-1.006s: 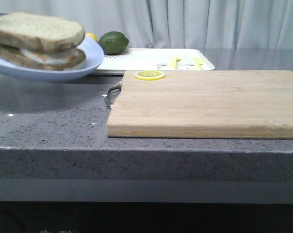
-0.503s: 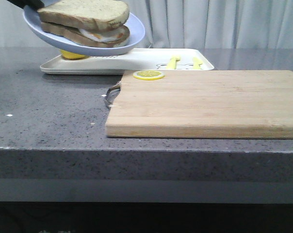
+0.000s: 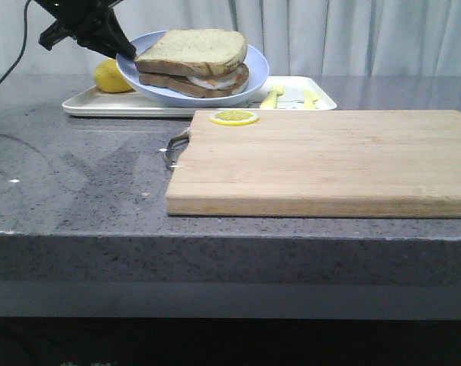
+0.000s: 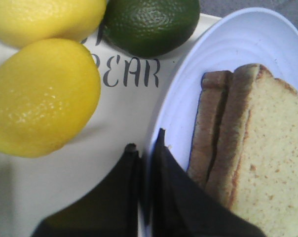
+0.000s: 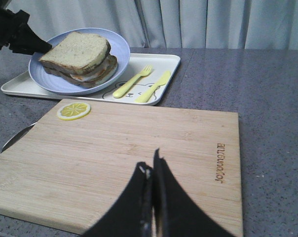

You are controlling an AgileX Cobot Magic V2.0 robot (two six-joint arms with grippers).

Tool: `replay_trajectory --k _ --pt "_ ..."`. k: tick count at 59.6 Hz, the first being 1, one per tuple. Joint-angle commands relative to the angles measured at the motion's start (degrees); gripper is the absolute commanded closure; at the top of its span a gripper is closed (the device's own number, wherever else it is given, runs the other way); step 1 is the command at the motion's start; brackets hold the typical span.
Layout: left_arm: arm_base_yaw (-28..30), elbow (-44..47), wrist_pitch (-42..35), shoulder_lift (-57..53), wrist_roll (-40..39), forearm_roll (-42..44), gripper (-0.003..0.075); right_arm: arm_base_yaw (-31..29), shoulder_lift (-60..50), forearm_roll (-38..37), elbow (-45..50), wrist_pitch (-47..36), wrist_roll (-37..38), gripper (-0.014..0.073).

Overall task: Place bread and move sandwich to tray
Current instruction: 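Lift the plate with the left gripper and carry it onto the white tray, then open the left gripper and withdraw it from the plate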

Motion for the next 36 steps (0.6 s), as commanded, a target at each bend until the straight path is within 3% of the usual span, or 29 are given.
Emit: replay_trajectory --k 1,23,28,36 --pt "-0.27 -2.63 -4.63 -3.84 -1.76 -5.36 0.0738 0.02 0.4 0.96 -1.5 -3.83 -0.74 0.0661" --pt "-0.27 -2.42 -2.31 -1.39 -1.76 -5.71 0.0734 0.02 0.4 0.96 -1.5 -3.88 -0.74 0.0661" --pt "-0.27 -2.42 -2.34 -1.39 -1.76 -5.71 0.0693 0.02 0.4 0.91 -1.5 -3.87 -0.74 0.0661" --pt "-0.27 -2.42 -2.07 -1.39 -1.76 -5.71 0.0555 0.02 0.4 0.92 -1.5 -3.92 -0.74 0.0661"
